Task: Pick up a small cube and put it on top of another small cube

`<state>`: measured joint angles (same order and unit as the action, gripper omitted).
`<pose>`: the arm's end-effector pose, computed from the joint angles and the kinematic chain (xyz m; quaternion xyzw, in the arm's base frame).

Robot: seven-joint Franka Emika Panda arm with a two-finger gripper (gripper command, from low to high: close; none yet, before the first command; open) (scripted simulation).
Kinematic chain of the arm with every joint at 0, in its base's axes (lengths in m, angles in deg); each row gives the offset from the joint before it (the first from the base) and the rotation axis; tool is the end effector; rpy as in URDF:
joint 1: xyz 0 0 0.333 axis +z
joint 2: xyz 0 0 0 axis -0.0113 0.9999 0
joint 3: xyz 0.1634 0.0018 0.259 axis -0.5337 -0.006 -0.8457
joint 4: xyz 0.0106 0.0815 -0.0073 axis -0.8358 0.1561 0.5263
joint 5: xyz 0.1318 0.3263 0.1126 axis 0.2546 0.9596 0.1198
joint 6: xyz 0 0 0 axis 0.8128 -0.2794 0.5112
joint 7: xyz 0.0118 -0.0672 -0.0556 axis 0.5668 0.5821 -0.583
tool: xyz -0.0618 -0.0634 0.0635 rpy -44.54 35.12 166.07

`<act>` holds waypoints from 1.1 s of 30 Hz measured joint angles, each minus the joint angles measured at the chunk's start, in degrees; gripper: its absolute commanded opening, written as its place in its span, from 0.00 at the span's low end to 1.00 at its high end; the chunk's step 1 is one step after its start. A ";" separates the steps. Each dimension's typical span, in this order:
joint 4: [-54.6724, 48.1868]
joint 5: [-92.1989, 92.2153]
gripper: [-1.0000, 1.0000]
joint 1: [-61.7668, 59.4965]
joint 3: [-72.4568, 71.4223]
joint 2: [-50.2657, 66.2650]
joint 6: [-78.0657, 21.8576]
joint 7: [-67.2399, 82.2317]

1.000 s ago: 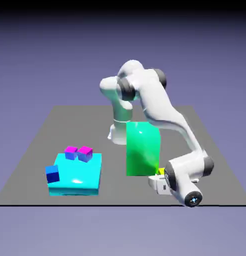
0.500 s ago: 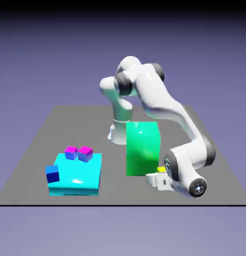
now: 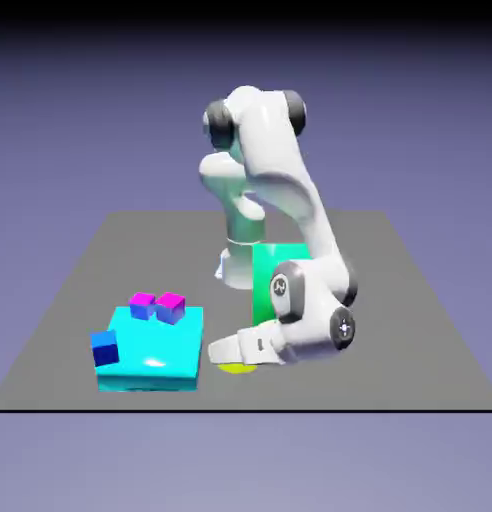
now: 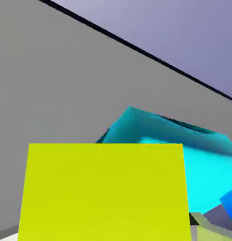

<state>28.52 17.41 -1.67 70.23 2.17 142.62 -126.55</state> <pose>0.5489 0.0085 0.2011 0.8783 -0.0865 -0.1920 0.4292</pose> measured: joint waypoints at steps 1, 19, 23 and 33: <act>1.36 -2.49 0.00 -0.62 0.18 -1.10 1.25 0.79; 25.86 -47.29 0.00 -11.73 3.47 -20.83 23.83 14.97; 31.31 -57.25 0.00 -14.19 4.20 -25.21 28.85 18.12; 38.93 -77.84 0.00 -18.24 10.89 -27.01 36.90 23.19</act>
<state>67.46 -60.43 -19.91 81.12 -24.84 179.52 -103.36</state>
